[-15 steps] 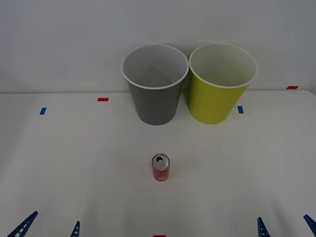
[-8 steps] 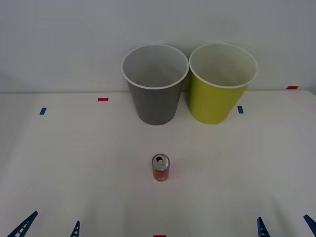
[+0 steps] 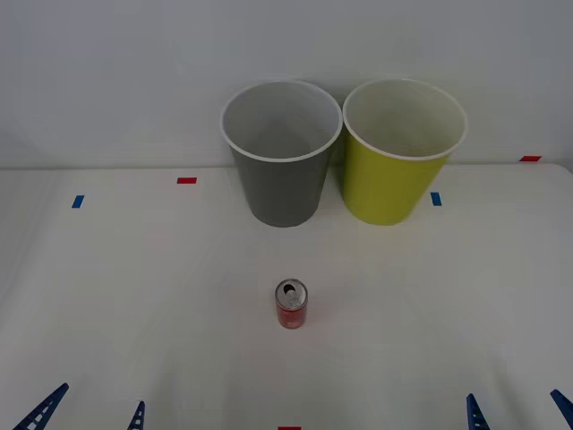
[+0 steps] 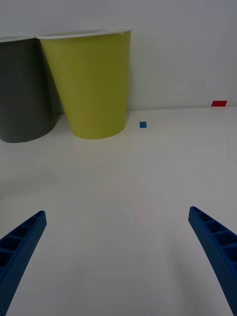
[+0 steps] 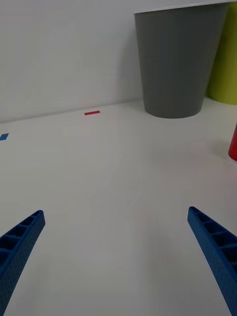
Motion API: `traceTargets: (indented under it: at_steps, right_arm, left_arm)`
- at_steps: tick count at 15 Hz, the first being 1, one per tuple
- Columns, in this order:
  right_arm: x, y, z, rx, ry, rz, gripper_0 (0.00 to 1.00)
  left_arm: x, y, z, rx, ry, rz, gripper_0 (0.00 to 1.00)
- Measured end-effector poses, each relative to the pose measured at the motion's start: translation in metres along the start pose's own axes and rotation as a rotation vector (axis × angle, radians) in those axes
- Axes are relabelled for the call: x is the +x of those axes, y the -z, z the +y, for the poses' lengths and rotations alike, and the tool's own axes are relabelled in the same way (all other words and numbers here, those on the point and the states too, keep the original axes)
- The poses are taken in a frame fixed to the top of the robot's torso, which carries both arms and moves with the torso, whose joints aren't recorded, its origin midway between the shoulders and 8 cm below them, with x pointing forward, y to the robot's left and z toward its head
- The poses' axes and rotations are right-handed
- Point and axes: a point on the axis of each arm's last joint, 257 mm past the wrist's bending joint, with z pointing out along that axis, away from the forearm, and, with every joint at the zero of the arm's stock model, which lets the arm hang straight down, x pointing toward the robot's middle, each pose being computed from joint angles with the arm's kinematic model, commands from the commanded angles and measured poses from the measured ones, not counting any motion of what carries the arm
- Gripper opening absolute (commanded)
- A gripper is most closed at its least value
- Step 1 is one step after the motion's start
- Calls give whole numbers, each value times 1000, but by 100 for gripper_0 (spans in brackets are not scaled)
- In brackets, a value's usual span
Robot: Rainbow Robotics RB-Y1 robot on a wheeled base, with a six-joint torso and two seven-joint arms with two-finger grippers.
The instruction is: Put cans in the gray bin and PET bottles in the light green bin.
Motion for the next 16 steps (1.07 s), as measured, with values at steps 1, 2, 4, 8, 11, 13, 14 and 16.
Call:
traceTargets:
  at_steps: [1,2,4,8,11,13,14,16]
  right_arm:
    - [0,0,0,0,0,0,100]
    - [0,0,0,0,0,0,100]
    - [0,0,0,0,0,0,100]
    - [0,0,0,0,0,0,100]
    - [0,0,0,0,0,0,100]
    - [0,0,0,0,0,0,100]
    - [0,0,0,0,0,0,100]
    - [0,0,0,0,0,0,100]
  left_arm:
    - [0,0,0,0,0,0,100]
    - [0,0,0,0,0,0,100]
    - [0,0,0,0,0,0,100]
    - [0,0,0,0,0,0,100]
    - [0,0,0,0,0,0,100]
    - [0,0,0,0,0,0,100]
    - [2,0,-1,2,1,4,100]
    - [10,-2,-1,28,-16,3,100]
